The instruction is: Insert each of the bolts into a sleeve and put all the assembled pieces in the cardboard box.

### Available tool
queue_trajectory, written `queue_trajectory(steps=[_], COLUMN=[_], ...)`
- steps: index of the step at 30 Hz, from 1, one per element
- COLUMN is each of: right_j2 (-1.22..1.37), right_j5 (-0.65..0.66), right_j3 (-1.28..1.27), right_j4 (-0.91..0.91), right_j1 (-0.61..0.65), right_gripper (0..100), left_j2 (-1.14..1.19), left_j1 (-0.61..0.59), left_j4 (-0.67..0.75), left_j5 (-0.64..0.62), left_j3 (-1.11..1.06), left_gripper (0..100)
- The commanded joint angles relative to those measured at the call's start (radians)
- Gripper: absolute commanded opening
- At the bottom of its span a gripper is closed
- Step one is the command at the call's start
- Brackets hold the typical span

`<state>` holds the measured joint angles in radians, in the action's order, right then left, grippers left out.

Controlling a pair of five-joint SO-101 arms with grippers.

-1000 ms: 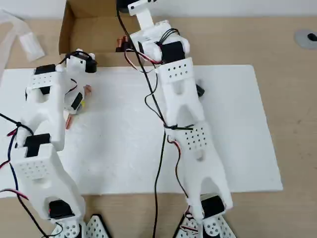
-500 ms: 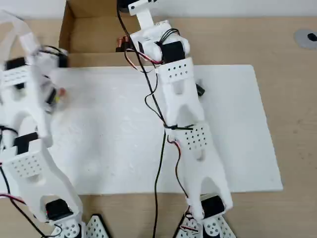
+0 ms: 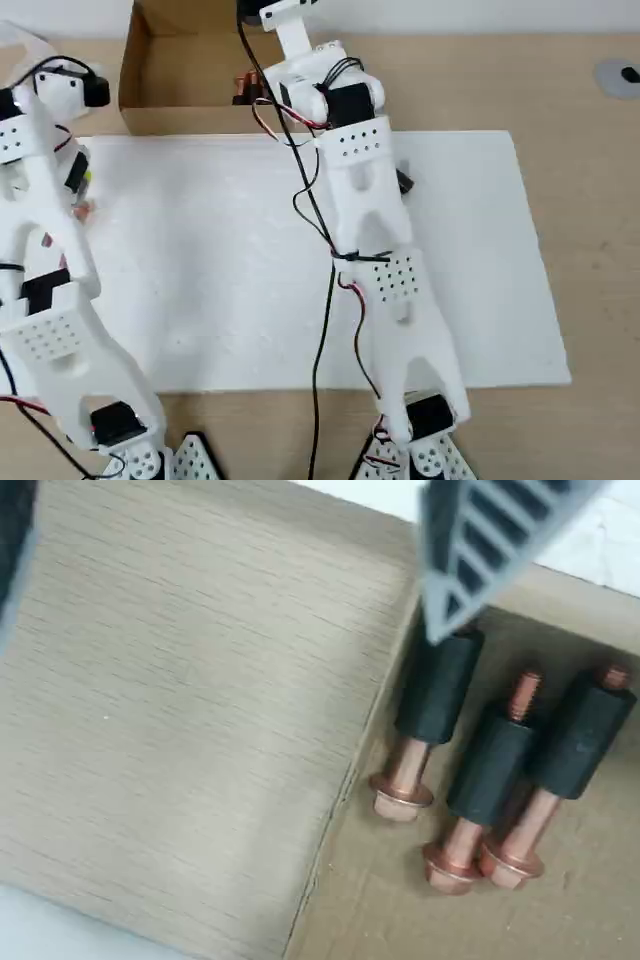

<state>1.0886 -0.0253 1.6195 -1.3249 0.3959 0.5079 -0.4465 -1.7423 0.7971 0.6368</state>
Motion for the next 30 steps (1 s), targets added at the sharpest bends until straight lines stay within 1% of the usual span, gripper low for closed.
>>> queue_trajectory(steps=[1,7,10,14,16,21,23,25,30], right_j2=[-0.099,-0.084,-0.110,-0.294,-0.395,-0.602,-0.687,-0.786,-1.142], right_j5=[-0.008,-0.008,-0.008,-0.008,-0.008,-0.005,-0.005,-0.005,-0.011], right_j3=[0.045,0.047,0.050,0.048,0.045,0.025,-0.077,-0.255,-0.846], right_j4=[-0.002,-0.009,-0.094,-0.328,-0.450,-0.466,-0.466,-0.466,-0.463], right_j1=[-0.012,-0.015,-0.019,-0.038,-0.074,-0.188,-0.197,-0.199,-0.188], right_gripper=[30.8,30.8,30.8,30.8,30.7,30.7,30.7,30.7,30.7], left_j2=[-0.019,-0.019,-0.028,-0.142,-0.225,-0.438,-0.509,-0.570,-0.720], left_j1=[-0.017,-0.009,-0.008,-0.002,0.014,0.084,0.127,0.164,0.178], left_j4=[-0.011,-0.011,-0.009,-0.009,-0.008,-0.008,-0.008,0.012,0.155], left_j5=[0.008,-0.008,-0.054,-0.130,-0.153,-0.282,-0.351,-0.423,-0.591], left_j3=[-0.040,-0.098,-0.077,-0.058,-0.060,-0.068,-0.078,-0.115,-0.295], left_gripper=[1,1,1,1,1,1,1,1,1])
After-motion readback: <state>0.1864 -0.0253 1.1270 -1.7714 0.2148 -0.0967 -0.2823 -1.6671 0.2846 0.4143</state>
